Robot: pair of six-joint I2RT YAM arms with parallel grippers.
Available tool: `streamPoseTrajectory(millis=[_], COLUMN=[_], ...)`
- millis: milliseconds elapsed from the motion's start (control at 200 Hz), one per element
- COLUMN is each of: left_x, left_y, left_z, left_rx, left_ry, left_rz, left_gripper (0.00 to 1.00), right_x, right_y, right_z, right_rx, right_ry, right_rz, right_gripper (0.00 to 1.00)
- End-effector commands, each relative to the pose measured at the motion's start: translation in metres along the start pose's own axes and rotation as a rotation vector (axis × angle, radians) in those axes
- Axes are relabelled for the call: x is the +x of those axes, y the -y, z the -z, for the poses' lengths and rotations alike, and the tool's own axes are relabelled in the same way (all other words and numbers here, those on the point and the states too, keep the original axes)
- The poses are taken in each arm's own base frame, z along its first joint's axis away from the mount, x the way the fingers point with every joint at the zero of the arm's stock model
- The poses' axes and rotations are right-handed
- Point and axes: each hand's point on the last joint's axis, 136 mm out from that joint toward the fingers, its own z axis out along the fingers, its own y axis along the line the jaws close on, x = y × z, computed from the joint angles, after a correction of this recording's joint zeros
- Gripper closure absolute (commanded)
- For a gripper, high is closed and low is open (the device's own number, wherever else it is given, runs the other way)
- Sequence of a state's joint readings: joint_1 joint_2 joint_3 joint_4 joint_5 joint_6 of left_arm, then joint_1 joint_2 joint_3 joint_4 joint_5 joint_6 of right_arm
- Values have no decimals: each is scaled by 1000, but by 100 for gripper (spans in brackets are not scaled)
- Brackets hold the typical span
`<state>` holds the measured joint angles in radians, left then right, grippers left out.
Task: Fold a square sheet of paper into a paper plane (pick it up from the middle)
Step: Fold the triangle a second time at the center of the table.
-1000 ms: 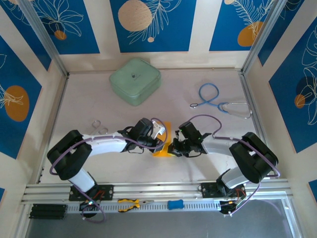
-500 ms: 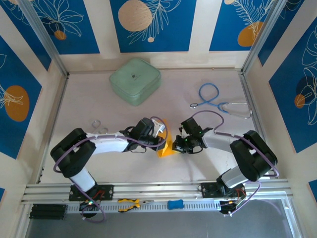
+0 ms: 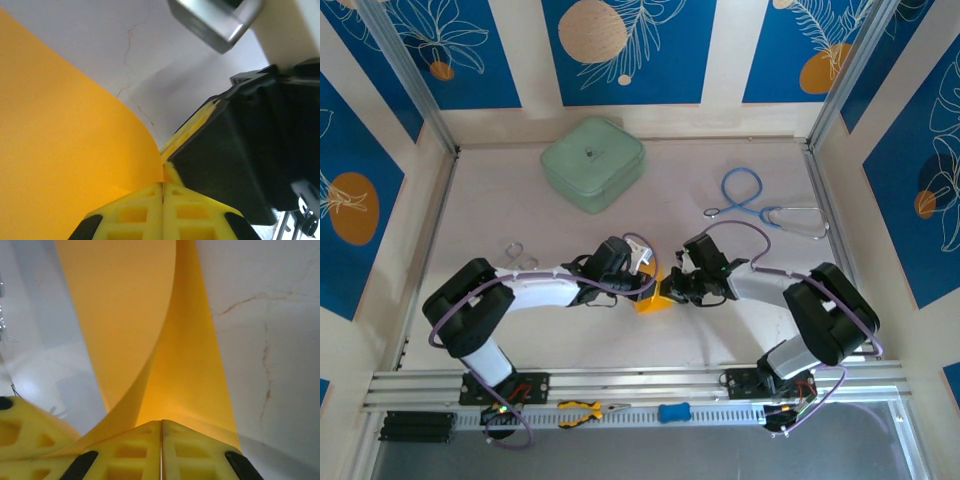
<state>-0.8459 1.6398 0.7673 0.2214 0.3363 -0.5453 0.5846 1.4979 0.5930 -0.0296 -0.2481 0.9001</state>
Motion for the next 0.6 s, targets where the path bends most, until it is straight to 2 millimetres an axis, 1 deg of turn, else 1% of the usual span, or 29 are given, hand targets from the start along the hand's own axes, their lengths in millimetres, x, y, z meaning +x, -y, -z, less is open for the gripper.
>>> streamPoseTrajectory(millis=[0, 210, 320, 395, 455, 530, 595], left_x=[-1, -1, 1, 2, 3, 5, 7], left_y=[-7, -6, -7, -10, -14, -22, -30], left_z=[0, 0, -1, -1, 0, 2, 2], left_rx=[-11, -9, -10, -26, -42, -67, -96], left_ry=[9, 4, -5, -14, -23, -29, -32], left_rz=[13, 12, 5, -1, -6, -5, -6], left_gripper=[100, 100, 100, 100, 100, 100, 100], right_x=[3, 5, 9, 15, 19, 22, 23], right_y=[-2, 1, 17, 34, 42, 46, 45], right_z=[-6, -13, -17, -18, -18, -17, -17], right_rx=[-20, -42, 21, 87, 104, 107, 101], right_ry=[-19, -26, -45, -58, -65, -64, -66], right_rz=[-16, -29, -57, -76, -87, -90, -82], right_gripper=[90, 90, 90, 91, 91, 91, 91])
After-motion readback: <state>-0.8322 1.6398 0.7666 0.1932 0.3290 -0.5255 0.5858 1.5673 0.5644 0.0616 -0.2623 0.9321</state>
